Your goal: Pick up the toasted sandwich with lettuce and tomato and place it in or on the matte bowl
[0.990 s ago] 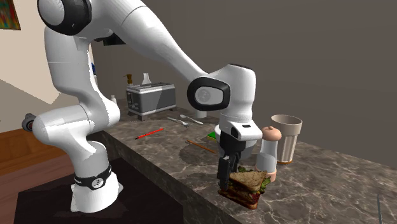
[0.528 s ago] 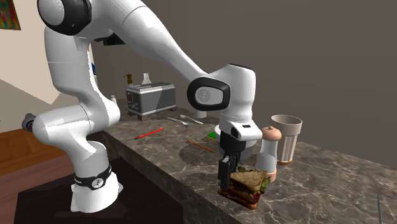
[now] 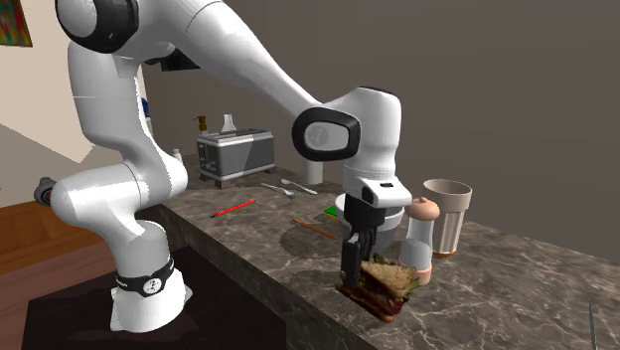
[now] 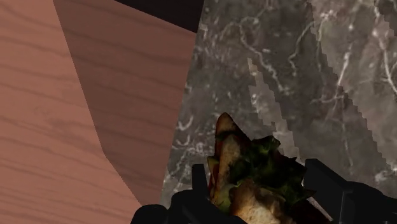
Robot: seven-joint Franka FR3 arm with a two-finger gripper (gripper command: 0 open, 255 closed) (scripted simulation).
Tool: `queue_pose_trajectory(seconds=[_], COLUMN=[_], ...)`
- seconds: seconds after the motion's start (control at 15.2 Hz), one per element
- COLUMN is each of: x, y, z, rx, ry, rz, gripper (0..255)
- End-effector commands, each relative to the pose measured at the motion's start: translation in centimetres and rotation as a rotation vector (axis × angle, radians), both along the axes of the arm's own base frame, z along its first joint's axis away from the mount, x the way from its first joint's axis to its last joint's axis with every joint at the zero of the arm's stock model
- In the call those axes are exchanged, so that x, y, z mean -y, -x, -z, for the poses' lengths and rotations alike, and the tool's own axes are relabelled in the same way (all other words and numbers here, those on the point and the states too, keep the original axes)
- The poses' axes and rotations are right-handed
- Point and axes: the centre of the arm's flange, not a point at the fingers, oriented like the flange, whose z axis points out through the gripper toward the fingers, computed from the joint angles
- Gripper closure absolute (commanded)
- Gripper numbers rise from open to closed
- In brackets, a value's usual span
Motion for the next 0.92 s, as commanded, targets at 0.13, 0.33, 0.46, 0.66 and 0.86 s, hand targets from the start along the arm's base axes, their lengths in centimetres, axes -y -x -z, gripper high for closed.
queue_pose_trajectory(seconds=[0.13,0.33,0.46,0.66,0.86], x=[-0.1,-0.1,-0.1,-0.1,-0.1], y=[0.1,0.1,0.1,0.1,0.1], z=[-2.1,-3.7,-4.7,-6.3,-7.9], rx=[0.0,0.0,0.0,0.0,0.0], ry=[0.0,0.0,0.0,0.0,0.0], rz=[0.0,0.0,0.0,0.0,0.0], gripper=[255,255,255,255,255])
